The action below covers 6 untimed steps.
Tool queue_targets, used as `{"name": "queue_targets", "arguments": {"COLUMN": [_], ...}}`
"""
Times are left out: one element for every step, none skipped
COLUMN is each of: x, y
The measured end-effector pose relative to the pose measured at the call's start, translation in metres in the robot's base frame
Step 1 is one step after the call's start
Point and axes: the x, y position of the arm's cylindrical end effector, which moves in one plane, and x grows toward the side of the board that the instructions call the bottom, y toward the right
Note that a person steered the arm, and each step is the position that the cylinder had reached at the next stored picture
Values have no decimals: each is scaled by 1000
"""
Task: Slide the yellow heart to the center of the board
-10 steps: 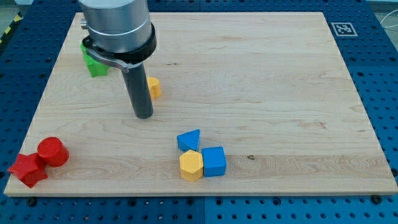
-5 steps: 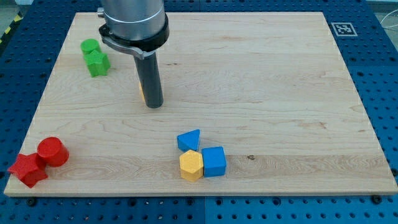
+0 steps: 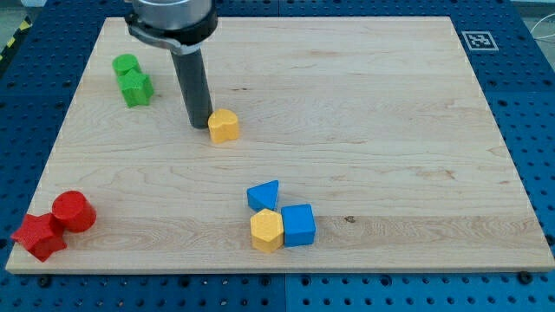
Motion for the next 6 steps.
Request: {"name": "queue_targets", "arguments": {"x": [15,20,20,19,19,4], "y": [-4,-1,17,51,80,103]}}
